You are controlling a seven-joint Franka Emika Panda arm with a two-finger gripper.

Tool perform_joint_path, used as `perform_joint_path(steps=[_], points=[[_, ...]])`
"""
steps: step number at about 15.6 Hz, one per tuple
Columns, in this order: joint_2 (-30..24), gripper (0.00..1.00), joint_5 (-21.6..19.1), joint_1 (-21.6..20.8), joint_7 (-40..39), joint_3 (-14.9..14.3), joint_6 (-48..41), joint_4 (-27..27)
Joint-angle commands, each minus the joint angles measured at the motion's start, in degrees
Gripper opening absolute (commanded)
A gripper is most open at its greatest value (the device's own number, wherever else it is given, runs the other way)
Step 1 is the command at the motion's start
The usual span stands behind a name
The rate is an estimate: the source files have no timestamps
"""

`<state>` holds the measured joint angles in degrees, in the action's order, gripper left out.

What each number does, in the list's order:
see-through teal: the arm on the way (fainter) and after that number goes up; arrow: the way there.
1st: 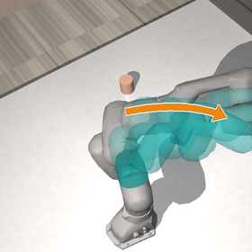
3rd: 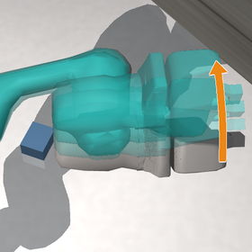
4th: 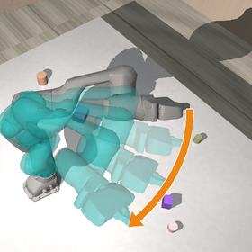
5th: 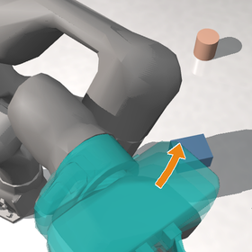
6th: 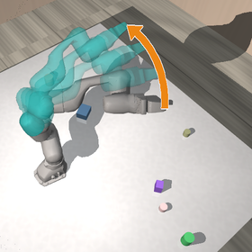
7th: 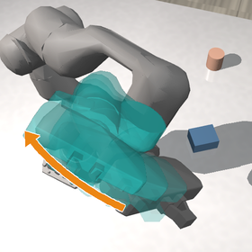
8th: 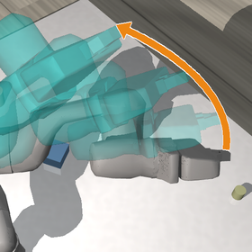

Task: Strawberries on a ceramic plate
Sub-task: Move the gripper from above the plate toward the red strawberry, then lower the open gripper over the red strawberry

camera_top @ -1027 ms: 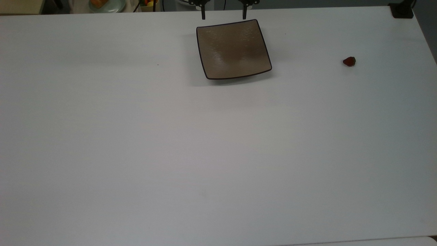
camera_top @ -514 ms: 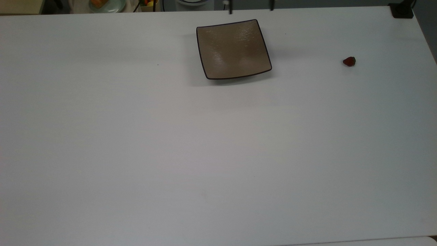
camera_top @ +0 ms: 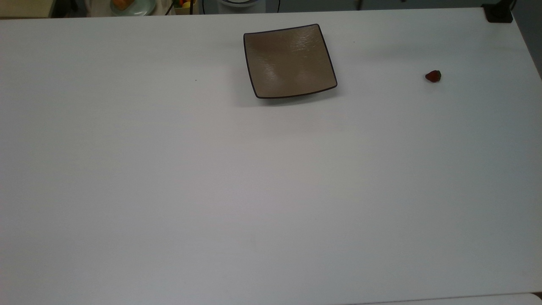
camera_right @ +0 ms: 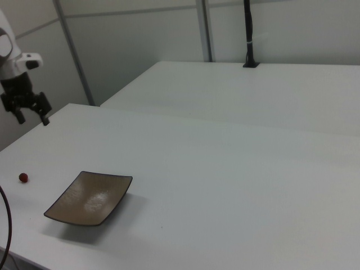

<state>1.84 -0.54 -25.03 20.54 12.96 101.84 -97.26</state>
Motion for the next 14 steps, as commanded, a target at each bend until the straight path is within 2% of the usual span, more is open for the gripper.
perform_joint_path(steps=[1, 5, 12, 14], points=[[3.4, 1.00, -0.3, -3.0, 3.7, 2.5, 4.0, 0.5], [8.4, 1.00, -0.3, -6.8, 5.8, 3.0, 9.6, 0.5], [15.0, 1.00, 1.0, -10.6, 5.5, 3.4, 17.3, 0.5], [17.3, 1.00, 3.2, -11.7, 5.6, 3.4, 18.7, 0.7]])
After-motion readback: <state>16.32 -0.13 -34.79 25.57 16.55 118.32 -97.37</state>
